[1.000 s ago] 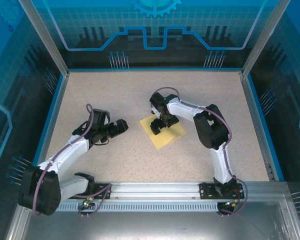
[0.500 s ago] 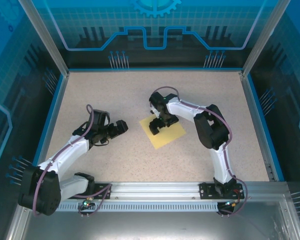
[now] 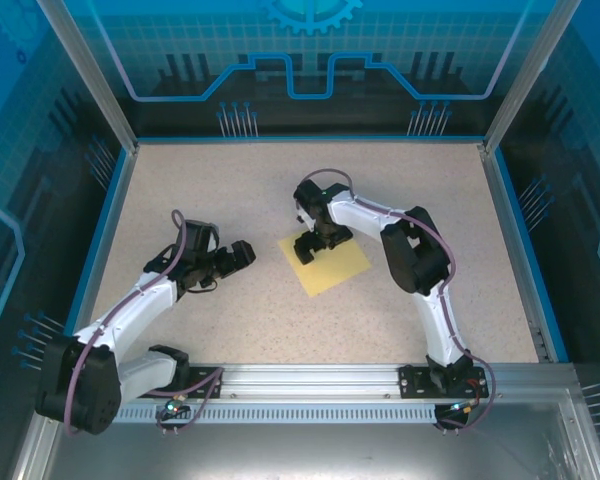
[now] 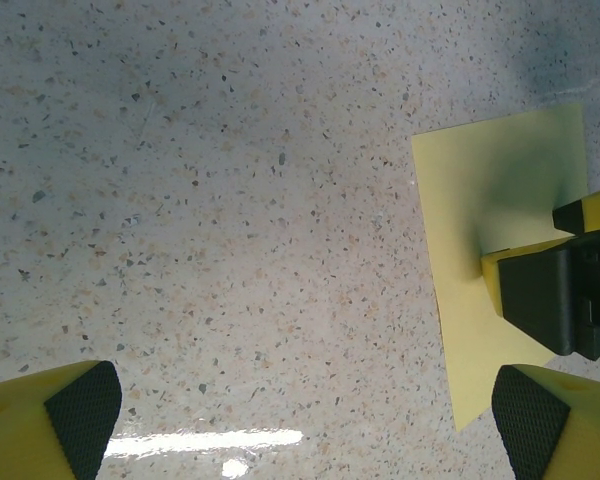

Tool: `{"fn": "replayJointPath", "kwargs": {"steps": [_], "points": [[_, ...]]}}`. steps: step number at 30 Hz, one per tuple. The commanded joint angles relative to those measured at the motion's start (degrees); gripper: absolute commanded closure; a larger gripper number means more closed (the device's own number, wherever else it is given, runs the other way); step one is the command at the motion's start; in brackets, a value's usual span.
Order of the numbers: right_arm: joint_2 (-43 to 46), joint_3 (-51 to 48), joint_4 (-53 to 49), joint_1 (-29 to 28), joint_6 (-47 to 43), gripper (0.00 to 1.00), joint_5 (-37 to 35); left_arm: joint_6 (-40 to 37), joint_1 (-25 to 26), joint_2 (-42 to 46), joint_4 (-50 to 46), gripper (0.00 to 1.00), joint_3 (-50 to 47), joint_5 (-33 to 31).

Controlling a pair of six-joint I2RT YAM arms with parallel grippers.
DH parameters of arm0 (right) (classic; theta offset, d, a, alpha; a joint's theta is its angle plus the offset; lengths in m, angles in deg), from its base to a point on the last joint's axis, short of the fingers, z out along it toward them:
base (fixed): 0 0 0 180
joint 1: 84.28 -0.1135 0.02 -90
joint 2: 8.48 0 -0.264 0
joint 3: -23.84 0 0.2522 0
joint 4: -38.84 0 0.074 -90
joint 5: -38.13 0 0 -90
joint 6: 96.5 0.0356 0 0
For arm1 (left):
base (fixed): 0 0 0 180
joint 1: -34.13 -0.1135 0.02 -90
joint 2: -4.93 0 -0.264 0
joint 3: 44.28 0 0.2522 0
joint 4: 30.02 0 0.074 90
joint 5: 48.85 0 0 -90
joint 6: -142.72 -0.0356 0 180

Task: Fold a paper plane with a square sheet of paper (pick it up from the middle)
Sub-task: Fold the square sheet of paper in half at the center of the table.

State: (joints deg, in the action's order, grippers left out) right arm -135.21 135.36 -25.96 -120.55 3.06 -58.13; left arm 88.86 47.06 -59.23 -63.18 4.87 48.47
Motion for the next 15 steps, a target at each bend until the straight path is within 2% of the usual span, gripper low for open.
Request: {"fn": "replayJointPath", "kwargs": {"steps": [1, 9, 12, 15], "points": [[-4.33, -0.11, -3.26, 0.55, 0.21, 0.02, 0.46, 1.27, 0.46, 0.72, -1.00, 0.01, -1.21, -0.28], [-5.86, -1.30, -3.57, 0.85, 0.74, 0.11, -0.31, 1.33, 0.48, 0.95, -1.16, 0.01, -1.47, -0.31], [-4.22, -1.84, -2.36, 0.85, 1.08, 0.13, 0.43, 1.39, 0.44, 0.91, -0.93, 0.01, -1.48, -0.25], [-1.71, -2.49, -0.26, 0.98, 1.98, 0.20, 1.84, 1.56, 0.48, 0.90, -0.88, 0.01, -1.52, -0.13]]}}
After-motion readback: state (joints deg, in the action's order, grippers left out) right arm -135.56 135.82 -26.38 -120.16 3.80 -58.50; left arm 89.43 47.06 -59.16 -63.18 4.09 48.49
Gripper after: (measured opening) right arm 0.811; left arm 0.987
